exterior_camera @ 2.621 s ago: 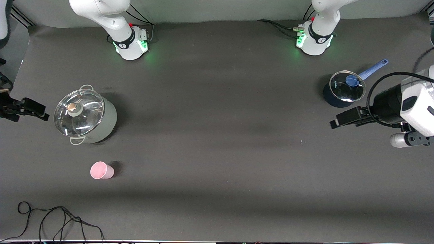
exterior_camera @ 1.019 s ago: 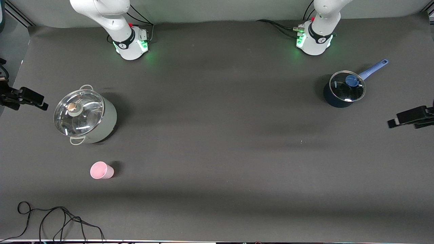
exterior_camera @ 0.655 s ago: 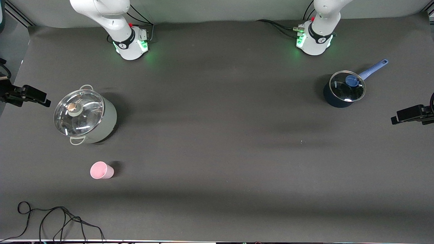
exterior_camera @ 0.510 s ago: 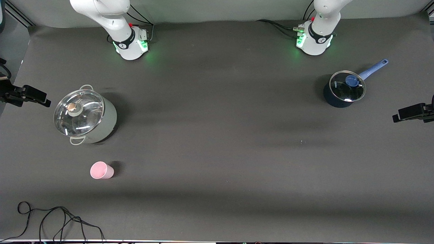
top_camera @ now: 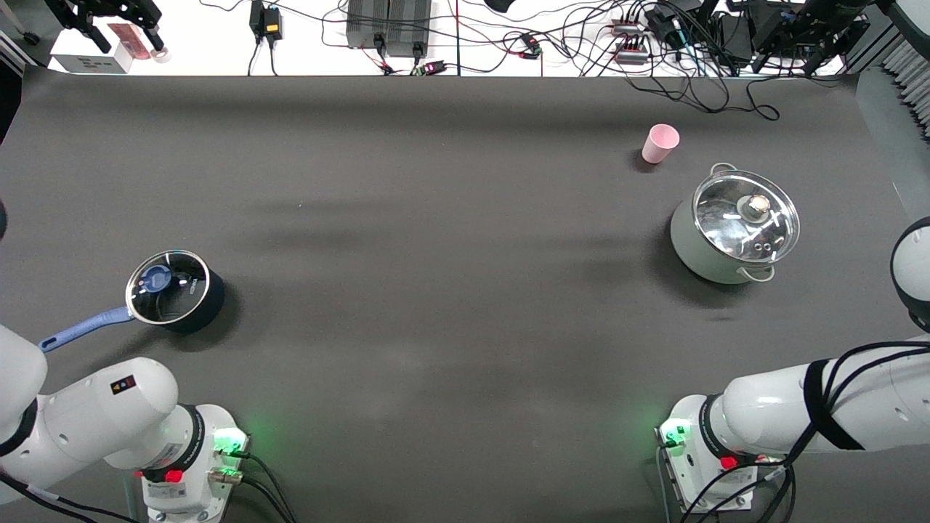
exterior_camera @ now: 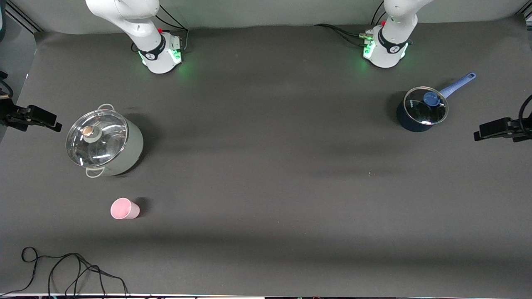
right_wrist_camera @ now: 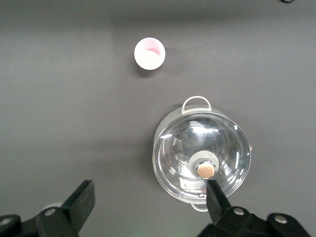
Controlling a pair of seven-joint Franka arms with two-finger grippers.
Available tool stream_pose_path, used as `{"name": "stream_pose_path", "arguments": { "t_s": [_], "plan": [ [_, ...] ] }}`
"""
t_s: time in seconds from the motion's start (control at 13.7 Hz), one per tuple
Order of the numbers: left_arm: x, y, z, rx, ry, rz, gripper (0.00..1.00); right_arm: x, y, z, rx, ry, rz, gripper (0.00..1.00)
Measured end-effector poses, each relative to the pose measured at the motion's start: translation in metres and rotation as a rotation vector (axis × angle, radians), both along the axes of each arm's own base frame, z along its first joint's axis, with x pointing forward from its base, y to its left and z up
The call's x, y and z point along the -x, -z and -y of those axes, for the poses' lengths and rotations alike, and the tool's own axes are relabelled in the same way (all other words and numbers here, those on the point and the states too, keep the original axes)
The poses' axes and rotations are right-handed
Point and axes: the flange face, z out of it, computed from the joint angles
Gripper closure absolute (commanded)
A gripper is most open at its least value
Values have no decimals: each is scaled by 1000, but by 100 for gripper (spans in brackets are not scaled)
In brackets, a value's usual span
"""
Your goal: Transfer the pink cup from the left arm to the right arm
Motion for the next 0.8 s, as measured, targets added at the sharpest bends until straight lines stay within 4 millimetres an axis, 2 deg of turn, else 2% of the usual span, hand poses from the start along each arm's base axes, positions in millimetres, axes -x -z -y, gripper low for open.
{"name": "stream_pose_path", "arguments": {
  "t_s": [0.15,0.51,0.66,0.8],
  "plan": [
    [-3,7,6,-41,4,-10,0,0,0,0,0,0,0,0],
    [-10,12,1,-70,87,66,0,0,0,0,0,0,0,0],
    [-2,15,8,-78,126,120,0,0,0,0,0,0,0,0],
    [14,20,26,-92,157,138,0,0,0,0,0,1,1,0]
  ]
}}
